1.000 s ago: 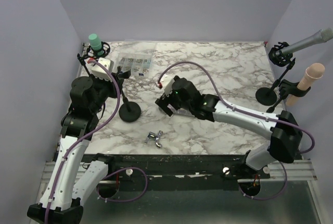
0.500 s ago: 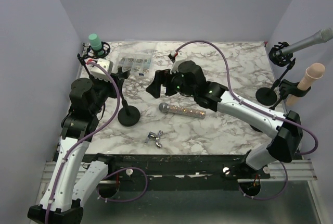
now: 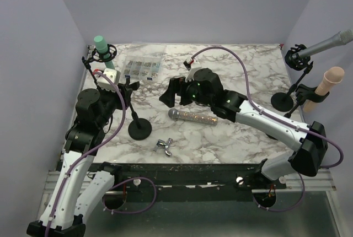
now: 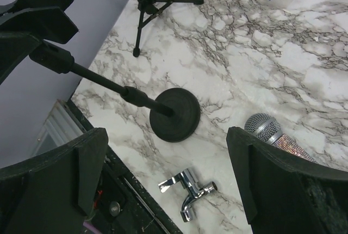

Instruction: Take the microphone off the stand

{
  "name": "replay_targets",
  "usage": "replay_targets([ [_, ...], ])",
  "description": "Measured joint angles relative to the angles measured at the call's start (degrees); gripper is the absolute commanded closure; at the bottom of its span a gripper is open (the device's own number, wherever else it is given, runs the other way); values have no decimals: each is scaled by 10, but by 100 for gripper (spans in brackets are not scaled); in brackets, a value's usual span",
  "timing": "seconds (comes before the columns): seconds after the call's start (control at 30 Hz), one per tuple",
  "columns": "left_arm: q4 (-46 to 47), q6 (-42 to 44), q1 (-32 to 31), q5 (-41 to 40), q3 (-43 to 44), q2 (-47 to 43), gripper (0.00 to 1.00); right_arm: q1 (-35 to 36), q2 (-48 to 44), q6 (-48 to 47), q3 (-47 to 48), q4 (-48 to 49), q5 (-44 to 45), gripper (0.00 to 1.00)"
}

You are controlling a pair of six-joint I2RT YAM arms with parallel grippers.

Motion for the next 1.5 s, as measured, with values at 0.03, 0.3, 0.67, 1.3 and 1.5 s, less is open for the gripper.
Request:
replay_targets([
  [0.03, -5, -4, 0, -1, -4, -5, 60, 0, -5, -2, -6, 0, 1, 0],
  [0.3, -40, -23, 0, 14, -3, -15, 1, 0, -33, -17, -44, 3, 12, 0],
  [0.67, -175, -80, 0, 61, 122, 35, 1, 0, -93, -33, -93, 10, 35, 0],
  [1.3, -336, -192, 5, 37, 316, 172, 54, 0, -148, -47, -129, 18, 45, 0],
  [1.5, -306, -170, 8, 35, 280, 168, 66, 0, -148, -47, -136, 18, 50, 0],
])
